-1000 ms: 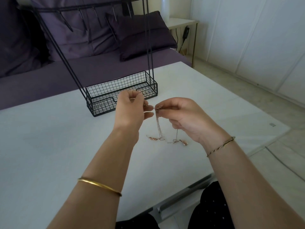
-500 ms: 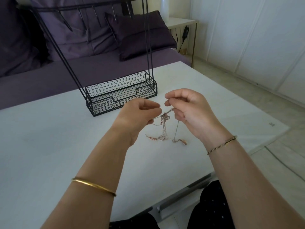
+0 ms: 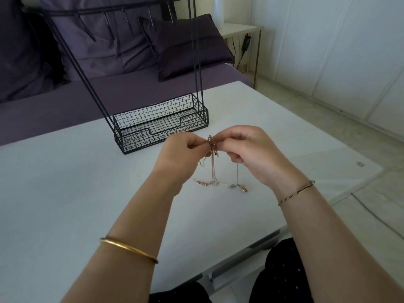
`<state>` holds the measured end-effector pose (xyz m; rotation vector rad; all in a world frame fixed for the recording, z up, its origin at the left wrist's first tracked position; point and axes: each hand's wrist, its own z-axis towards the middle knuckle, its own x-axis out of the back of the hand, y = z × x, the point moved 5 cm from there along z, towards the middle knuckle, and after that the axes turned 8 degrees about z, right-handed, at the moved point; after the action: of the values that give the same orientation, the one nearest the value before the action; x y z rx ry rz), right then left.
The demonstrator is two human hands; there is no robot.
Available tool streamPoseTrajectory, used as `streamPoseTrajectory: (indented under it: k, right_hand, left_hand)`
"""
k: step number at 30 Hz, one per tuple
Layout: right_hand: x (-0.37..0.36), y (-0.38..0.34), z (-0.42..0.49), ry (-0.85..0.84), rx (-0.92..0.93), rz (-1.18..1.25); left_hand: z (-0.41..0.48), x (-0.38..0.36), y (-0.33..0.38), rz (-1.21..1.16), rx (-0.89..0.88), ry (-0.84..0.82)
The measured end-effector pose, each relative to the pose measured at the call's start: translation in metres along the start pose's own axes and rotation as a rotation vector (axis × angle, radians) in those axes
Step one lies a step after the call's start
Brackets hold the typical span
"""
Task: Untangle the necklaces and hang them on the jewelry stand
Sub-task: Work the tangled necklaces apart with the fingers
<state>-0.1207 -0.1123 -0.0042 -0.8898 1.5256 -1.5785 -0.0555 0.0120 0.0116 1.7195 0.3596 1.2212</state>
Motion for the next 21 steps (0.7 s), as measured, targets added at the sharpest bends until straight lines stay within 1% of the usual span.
streamPoseTrajectory:
  k: [5,10,15,21]
  right_hand:
    - [0.0001,-0.0047,-0.0031,-0.001,0.077,-0.09]
    - [0.0014,-0.0014,-0.0009,0.018,0.079,-0.147]
    - [0.0013,-0.0018,-0.001,0.011,0.09,-0.183]
    - [-0.0012,-0.0052,-0.0025,-0.01,0.106,-0.194]
  left_hand:
    - [-0.0002,-0.0013,-0.0005,-0.008,0.023,-0.021]
    - [0.001,-0.001,-0.0019,-0.106,0.1,-0.016]
    - [-0.0026,-0.004,0.0013,-0.099,0.086,-0.086]
    - [-0.0022,-0.0035,0.001,-0.07,0.062,-0.062]
